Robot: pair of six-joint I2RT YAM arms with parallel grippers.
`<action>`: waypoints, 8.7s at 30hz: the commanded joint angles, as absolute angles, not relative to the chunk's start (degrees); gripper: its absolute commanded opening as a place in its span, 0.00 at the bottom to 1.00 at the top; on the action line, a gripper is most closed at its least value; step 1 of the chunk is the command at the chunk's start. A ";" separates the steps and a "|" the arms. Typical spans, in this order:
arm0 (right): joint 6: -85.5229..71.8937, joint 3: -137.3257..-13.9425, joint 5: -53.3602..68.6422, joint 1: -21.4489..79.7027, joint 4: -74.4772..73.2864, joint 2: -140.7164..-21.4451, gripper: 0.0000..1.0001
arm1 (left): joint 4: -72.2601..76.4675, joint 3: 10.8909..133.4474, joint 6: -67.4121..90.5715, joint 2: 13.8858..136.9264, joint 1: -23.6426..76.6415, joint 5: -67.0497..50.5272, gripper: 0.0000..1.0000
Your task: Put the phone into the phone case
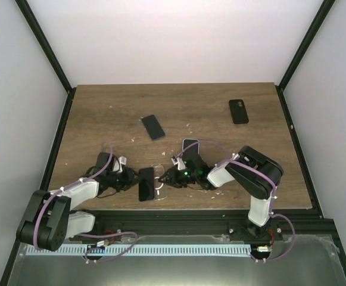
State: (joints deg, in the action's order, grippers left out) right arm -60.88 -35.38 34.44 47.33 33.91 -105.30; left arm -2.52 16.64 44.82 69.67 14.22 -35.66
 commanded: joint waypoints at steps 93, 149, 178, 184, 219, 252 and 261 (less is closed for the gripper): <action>-66.93 -32.18 33.87 50.10 44.23 -111.56 0.31 | 0.64 20.30 58.26 70.57 29.96 -28.05 0.24; -54.80 -31.59 29.46 45.61 37.38 -110.55 0.27 | 4.76 28.92 45.68 82.29 32.85 -26.48 0.22; -58.18 -28.18 43.70 45.53 51.56 -99.74 0.06 | -14.29 29.51 48.65 50.78 26.18 -28.95 0.68; -60.31 -28.85 49.14 45.53 52.45 -89.71 0.09 | -16.90 30.19 48.51 40.43 21.84 -37.69 0.77; -77.12 -33.15 54.02 49.13 70.63 -85.57 0.30 | 18.86 20.52 70.16 36.40 21.86 -49.37 0.07; -85.57 -29.18 51.17 49.15 79.94 -85.16 0.16 | 25.23 19.70 75.30 35.94 21.81 -49.51 0.00; -84.00 -29.09 50.95 49.13 76.54 -84.84 0.30 | 11.94 23.93 68.48 36.44 21.80 -48.51 0.00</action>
